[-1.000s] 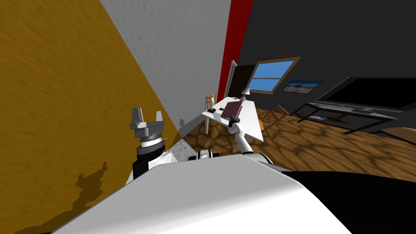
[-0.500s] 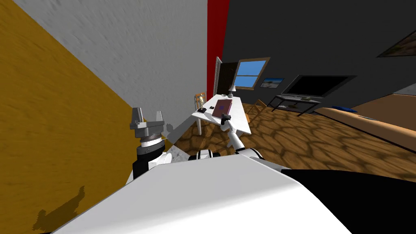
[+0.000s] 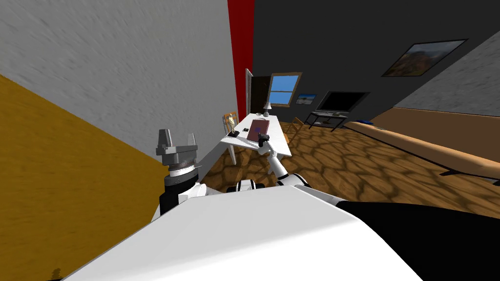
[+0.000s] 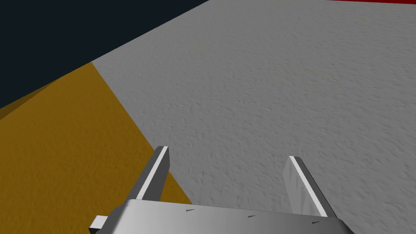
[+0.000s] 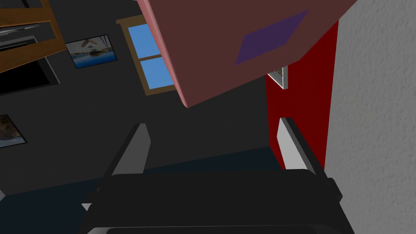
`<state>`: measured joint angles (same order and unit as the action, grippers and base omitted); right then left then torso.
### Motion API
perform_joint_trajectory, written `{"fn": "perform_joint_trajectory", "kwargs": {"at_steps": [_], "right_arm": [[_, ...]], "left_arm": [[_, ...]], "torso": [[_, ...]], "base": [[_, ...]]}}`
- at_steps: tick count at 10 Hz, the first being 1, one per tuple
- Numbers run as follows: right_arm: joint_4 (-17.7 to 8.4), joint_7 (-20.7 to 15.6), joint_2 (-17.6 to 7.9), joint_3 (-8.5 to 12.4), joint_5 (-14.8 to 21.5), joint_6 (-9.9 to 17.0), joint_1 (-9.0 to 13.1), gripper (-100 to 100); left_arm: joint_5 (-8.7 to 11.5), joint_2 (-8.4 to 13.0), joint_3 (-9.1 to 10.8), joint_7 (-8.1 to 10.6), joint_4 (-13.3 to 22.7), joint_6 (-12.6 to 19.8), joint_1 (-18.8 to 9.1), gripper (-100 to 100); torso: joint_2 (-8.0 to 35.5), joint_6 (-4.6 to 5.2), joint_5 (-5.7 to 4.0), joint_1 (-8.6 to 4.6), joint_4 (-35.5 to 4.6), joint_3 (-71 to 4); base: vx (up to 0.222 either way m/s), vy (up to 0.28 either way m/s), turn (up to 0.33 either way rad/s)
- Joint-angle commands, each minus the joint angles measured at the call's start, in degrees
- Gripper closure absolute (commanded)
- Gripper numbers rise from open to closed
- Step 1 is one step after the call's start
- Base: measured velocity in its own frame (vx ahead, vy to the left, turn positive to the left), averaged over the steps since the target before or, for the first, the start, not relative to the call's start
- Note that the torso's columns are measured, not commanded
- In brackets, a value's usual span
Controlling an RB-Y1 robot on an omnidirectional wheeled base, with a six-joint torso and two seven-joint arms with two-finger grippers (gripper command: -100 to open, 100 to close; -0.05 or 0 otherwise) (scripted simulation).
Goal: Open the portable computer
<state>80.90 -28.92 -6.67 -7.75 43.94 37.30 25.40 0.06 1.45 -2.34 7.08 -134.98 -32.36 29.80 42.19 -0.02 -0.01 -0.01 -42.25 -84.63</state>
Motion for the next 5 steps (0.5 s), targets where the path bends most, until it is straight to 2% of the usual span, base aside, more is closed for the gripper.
{"fn": "perform_joint_trajectory", "kwargs": {"at_steps": [1, 2, 5], "right_arm": [[-0.5, -0.5, 0.4, -0.6, 0.0, 0.0, 0.6, -100], [-0.7, -0.5, 0.4, -0.6, 0.0, -0.2, 0.7, 0], [-0.7, -0.5, 0.4, -0.6, 0.0, -0.1, 0.7, 0]], "left_arm": [[0.0, 0.0, -0.01, 0.00, 0.0, 0.0, 0.0, 0], [0.0, 0.0, -0.01, 0.00, 0.0, 0.0, 0.0, 0], [0.0, 0.0, -0.01, 0.00, 0.0, 0.0, 0.0, 0]], "torso": [[0.1, -0.02, 0.00, 0.02, 0.0, 0.0], [0.2, 0.00, 0.01, 0.04, -0.1, 0.1], [0.1, 0.02, 0.01, 0.01, 0.0, 0.1]], "base": [[0.018, -0.002, -0.003], [0.006, -0.001, 0.001], [0.000, 0.000, 0.000]]}}
